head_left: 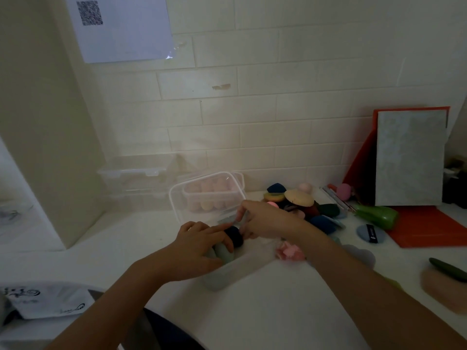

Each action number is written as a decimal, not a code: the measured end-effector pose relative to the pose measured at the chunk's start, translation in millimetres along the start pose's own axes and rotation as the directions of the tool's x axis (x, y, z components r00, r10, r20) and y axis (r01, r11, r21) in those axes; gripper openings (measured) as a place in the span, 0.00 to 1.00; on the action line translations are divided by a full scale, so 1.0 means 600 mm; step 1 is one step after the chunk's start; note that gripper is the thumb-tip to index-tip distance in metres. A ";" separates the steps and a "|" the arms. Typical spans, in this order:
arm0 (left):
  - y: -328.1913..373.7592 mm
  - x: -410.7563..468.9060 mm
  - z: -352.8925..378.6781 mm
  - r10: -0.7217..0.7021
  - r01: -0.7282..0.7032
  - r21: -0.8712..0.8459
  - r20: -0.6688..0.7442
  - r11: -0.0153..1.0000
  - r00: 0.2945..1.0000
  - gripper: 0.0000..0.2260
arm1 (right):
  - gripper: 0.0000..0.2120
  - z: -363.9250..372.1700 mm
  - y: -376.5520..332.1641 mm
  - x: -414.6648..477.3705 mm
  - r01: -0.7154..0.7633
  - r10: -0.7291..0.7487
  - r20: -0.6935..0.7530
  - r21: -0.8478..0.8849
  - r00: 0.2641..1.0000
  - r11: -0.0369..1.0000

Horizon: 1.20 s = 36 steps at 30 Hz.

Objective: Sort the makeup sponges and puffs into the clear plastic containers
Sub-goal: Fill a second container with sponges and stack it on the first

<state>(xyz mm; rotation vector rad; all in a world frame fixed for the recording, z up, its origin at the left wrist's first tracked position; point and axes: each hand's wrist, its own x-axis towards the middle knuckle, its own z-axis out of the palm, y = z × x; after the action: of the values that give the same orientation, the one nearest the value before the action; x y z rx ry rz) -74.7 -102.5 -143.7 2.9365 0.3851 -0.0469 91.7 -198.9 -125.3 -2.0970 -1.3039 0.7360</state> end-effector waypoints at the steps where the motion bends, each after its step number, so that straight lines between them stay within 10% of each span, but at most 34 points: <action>1: 0.000 0.001 0.000 0.001 -0.001 0.000 0.011 1.000 1.000 0.19 | 0.08 -0.010 -0.001 -0.003 -0.002 0.002 0.020 0.028 1.000 1.000; 6: -0.003 0.001 0.003 0.009 -0.009 -0.029 0.003 1.000 1.000 0.15 | 0.01 -0.092 0.014 -0.029 -0.037 0.011 -0.259 -0.095 0.966 0.995; 9: -0.002 0.000 0.004 -0.002 0.002 -0.030 -0.006 1.000 1.000 0.14 | 0.07 -0.133 0.035 -0.044 -0.286 0.064 -0.425 -0.482 0.903 0.828; 16: 0.003 -0.001 0.002 -0.010 0.010 -0.040 0.002 0.999 1.000 0.14 | 0.25 -0.134 0.077 -0.042 -0.492 0.477 -0.186 -0.557 0.859 0.670; 22: 0.005 -0.003 0.002 -0.011 0.010 -0.054 -0.008 0.998 1.000 0.14 | 0.17 -0.103 0.128 -0.023 -0.443 0.237 -0.447 -0.442 0.863 0.780; 30: 0.004 -0.004 0.003 -0.014 0.013 -0.056 -0.019 0.998 1.000 0.13 | 0.24 -0.150 0.085 -0.033 -0.452 0.333 -0.307 -0.591 0.892 0.668; 36: 0.005 -0.003 0.003 -0.018 0.017 -0.044 -0.026 0.999 0.999 0.13 | 0.11 -0.150 0.005 -0.085 0.010 -0.161 -0.395 -0.357 0.904 0.934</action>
<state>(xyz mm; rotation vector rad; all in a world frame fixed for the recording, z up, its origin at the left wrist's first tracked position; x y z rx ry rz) -75.5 -106.4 -144.8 2.8932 0.4107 -0.0019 137.0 -261.9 -57.1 -2.2810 -1.3362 -0.0056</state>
